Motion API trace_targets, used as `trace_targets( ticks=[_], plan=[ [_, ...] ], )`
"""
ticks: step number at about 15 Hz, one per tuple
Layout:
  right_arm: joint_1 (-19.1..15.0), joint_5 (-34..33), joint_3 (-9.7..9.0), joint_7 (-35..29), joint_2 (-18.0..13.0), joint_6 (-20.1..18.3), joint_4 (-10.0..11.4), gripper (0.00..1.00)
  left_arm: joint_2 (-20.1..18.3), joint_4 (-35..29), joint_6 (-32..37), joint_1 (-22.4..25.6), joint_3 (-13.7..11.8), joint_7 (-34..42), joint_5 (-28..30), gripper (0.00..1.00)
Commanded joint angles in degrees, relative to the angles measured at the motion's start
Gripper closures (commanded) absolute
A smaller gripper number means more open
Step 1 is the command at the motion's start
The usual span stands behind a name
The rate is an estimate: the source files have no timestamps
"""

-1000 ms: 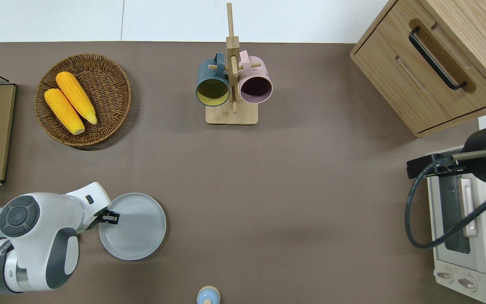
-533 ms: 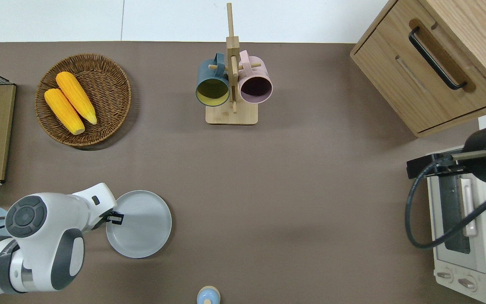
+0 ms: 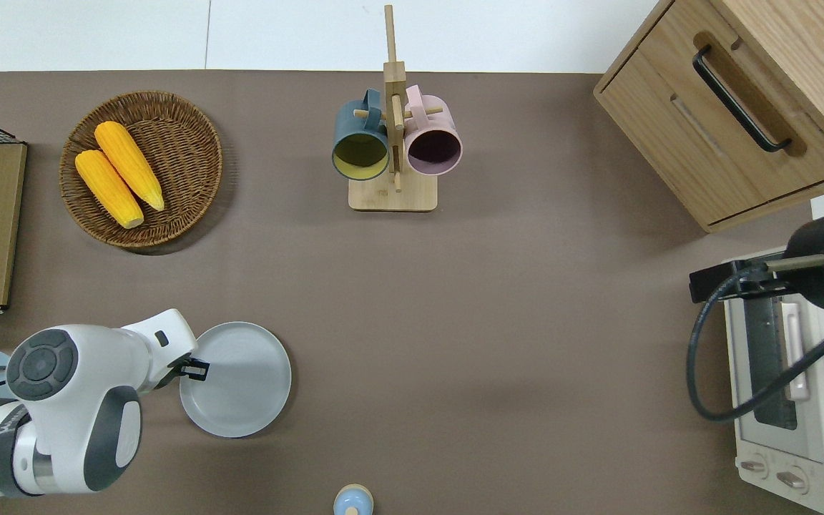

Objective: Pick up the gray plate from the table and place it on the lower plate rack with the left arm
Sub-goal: 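Close the left gripper on the gray plate's rim, then lift the gray plate and tilt it toward the wooden rack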

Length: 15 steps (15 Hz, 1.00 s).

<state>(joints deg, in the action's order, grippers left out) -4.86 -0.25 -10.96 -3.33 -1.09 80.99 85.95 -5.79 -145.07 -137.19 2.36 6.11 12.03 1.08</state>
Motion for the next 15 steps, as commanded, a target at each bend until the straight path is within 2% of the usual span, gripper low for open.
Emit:
trace_targets(
  ticks=[1,8,15],
  plan=[
    [-0.41,0.43,-0.38,-0.01,-0.14,-0.83,-0.35,0.013,-0.36,4.17,6.04,-0.69,-0.4,-0.95,0.32,1.0],
    [-0.41,0.43,-0.38,0.08,-0.14,-0.83,-0.35,0.011,-3.87,9.71,15.53,-0.16,-0.66,-1.04,0.32,1.0],
    [-0.41,0.43,-0.38,-0.01,-0.14,-0.83,-0.35,0.013,-6.33,18.84,29.51,0.02,-1.02,-1.04,0.24,1.0]
  ],
)
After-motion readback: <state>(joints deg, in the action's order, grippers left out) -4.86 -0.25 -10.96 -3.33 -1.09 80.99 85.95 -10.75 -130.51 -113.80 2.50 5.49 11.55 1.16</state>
